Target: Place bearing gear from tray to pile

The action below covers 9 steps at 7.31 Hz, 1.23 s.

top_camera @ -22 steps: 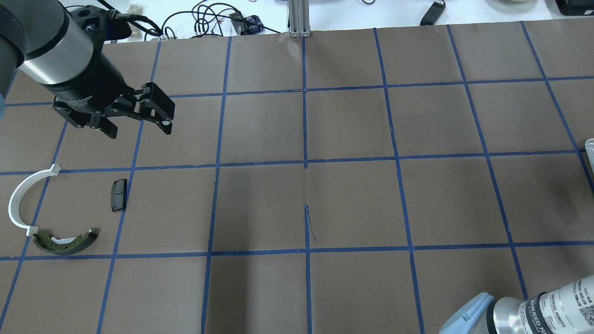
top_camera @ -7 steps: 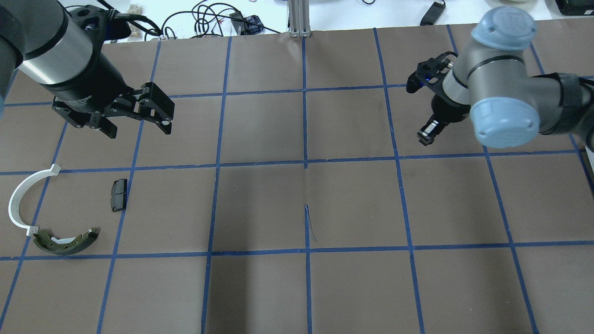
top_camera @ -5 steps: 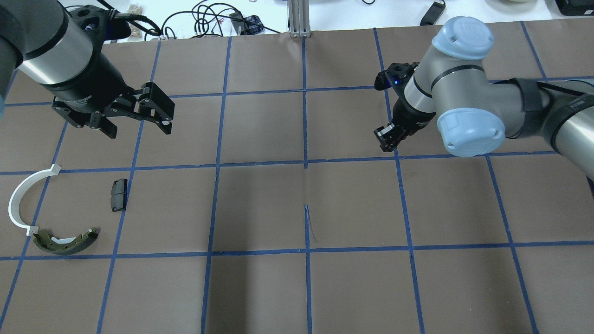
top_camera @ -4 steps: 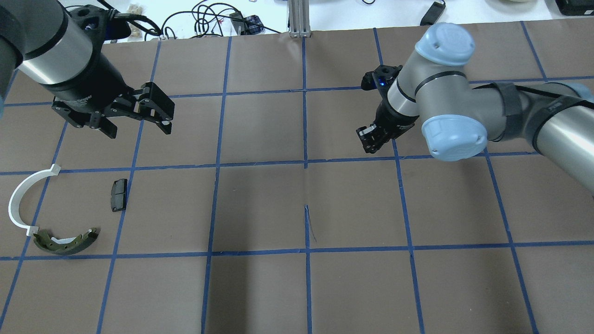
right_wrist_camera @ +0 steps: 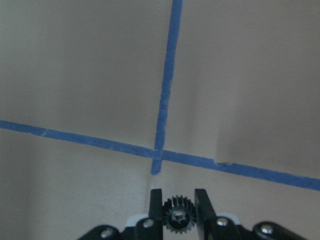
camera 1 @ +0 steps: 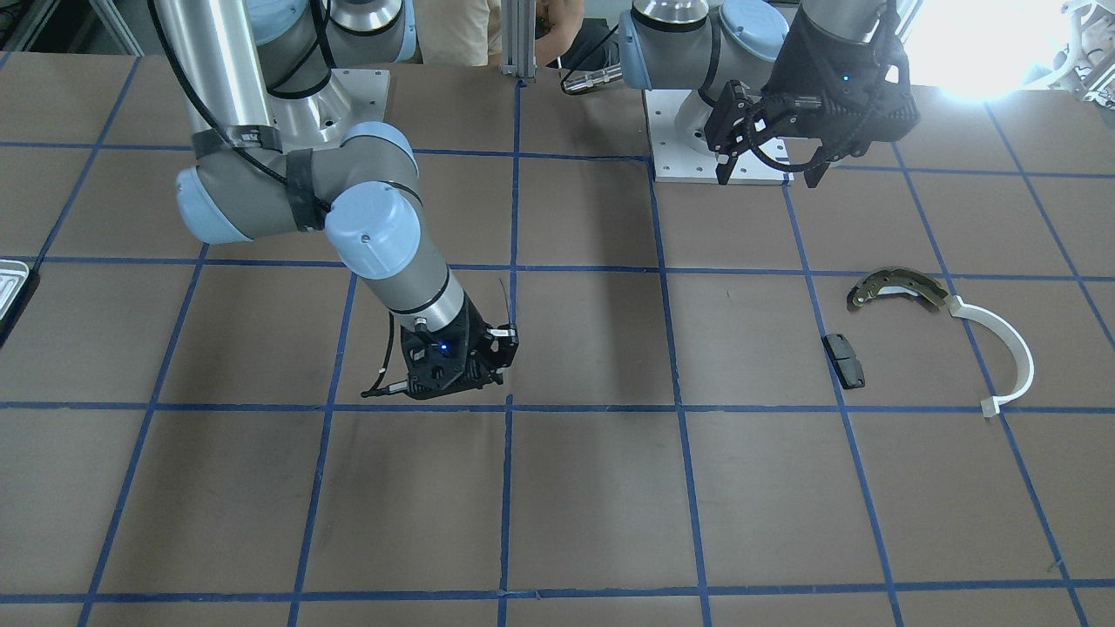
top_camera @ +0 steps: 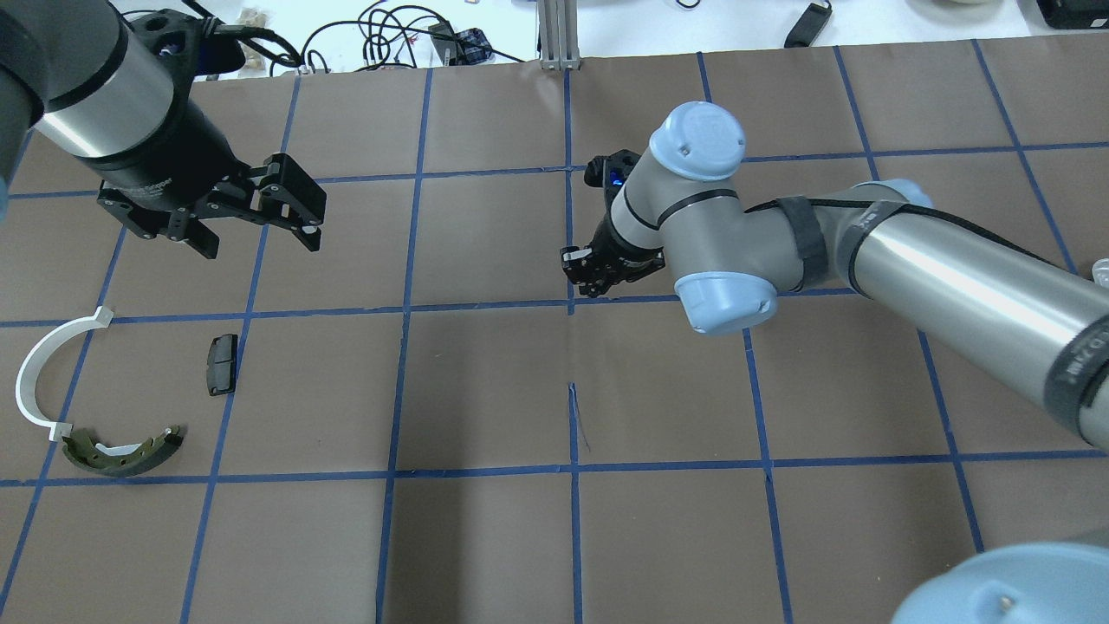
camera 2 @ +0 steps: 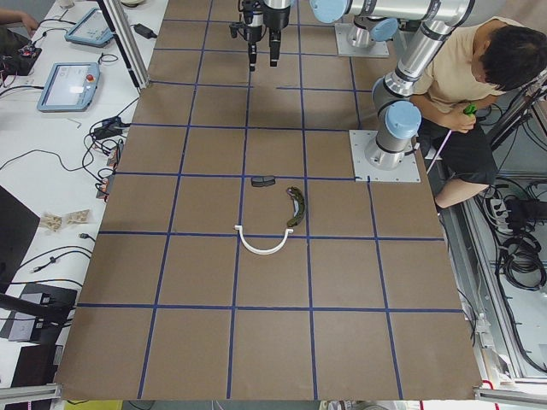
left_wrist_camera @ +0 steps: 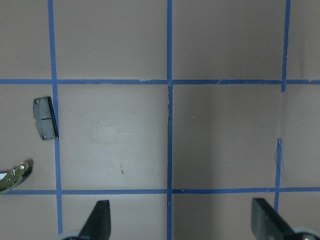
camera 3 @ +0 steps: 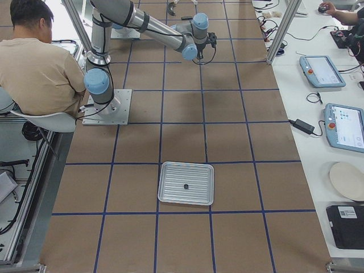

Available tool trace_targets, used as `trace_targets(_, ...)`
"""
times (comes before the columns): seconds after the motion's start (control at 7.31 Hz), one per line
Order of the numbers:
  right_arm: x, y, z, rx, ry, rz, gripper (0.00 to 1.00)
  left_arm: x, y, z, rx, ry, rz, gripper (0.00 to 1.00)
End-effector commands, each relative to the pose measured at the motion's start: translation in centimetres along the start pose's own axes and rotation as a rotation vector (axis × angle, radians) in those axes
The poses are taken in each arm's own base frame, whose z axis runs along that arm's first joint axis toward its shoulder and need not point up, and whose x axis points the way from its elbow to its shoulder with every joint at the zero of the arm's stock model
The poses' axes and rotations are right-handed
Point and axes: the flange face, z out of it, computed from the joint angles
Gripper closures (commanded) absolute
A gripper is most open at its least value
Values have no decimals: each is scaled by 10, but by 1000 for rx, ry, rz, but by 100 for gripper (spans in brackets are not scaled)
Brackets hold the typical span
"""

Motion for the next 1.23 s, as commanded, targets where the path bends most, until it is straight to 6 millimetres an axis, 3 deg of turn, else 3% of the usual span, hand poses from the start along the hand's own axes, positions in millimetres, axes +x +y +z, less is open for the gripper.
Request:
trace_targets(0.0,-29,-1,35,-32,11,13,80,0,0,1,-2,0,0,0)
trace_targets(0.14,-28,-1,37,-35,16,14,62,0,0,1,-2,0,0,0)
trace_targets(0.27,-27,-1,39,-39,20,12,8,0,-1,1,-2,2,0,0)
trace_targets(0.41,-26,-3,35,-35,29,4,0,0,0,1,-2,2,0,0)
trace_targets(0.55,-14,-10,25,-20,76,10,0,0,0,1,-3,2,-2,0)
trace_targets(0.68,1,-19,0,-5,132,-19,0,0,-5,6,-14,2,-11,0)
trace_targets(0.82,30,-23,-47,-31,149,-46,0,6,-4,2,-5,2,-6,0)
trace_targets(1.09,131,-18,-156,-53,194,-114,0,43,-8,21,-27,5,50,0)
